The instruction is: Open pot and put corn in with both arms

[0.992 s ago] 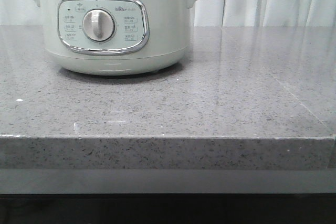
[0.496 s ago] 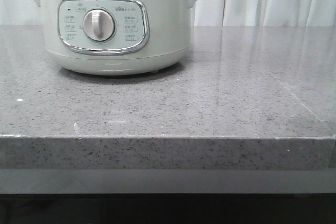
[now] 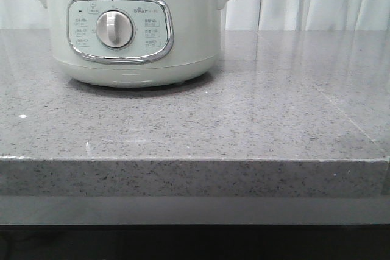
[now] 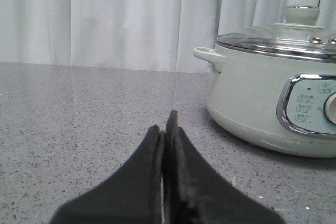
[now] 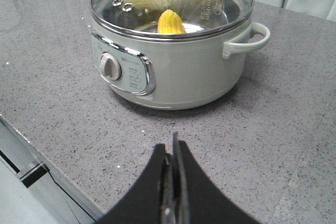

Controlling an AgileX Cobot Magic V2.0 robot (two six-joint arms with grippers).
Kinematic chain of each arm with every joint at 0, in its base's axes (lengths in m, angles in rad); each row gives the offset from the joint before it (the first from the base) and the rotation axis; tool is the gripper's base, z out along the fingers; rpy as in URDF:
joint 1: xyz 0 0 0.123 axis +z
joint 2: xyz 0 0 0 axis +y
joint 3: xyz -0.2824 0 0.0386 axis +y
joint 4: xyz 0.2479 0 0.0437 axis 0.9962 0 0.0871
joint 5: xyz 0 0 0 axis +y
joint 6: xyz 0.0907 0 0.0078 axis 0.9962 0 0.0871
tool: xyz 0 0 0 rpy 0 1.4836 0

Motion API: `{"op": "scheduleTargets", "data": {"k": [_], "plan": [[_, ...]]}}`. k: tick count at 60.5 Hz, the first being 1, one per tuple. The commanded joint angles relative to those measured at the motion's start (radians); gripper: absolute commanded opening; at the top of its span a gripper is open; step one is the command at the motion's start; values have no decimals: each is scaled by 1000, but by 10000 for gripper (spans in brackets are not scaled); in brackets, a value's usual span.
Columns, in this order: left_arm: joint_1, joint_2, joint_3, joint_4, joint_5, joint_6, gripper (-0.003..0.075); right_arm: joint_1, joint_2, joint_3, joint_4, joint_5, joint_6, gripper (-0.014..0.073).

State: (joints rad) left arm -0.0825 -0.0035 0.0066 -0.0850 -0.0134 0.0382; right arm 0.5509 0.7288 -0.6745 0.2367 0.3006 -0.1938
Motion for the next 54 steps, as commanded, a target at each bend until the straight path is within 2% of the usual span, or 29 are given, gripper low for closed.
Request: {"op": "scheduleTargets", "data": {"k": [1, 9, 27, 34, 45, 54], "plan": [[2, -20, 4, -9, -74, -5, -20, -1, -13, -23, 8, -68, -4, -67], [2, -20, 4, -9, -74, -5, -20, -49, -95, 5, 7, -73, -4, -67], [2, -20, 4, -9, -74, -5, -20, -328, -421, 241, 7, -99, -4, -67], [2, -20, 4, -9, -74, -5, -20, -407, -516, 347, 7, -129, -4, -67], [2, -20, 4, -9, -74, -5, -20, -441, -643, 478, 7, -152, -4, -67], [2, -20, 4, -9, -74, -5, -20, -460, -693, 574, 7, -230, -4, -67]]}}
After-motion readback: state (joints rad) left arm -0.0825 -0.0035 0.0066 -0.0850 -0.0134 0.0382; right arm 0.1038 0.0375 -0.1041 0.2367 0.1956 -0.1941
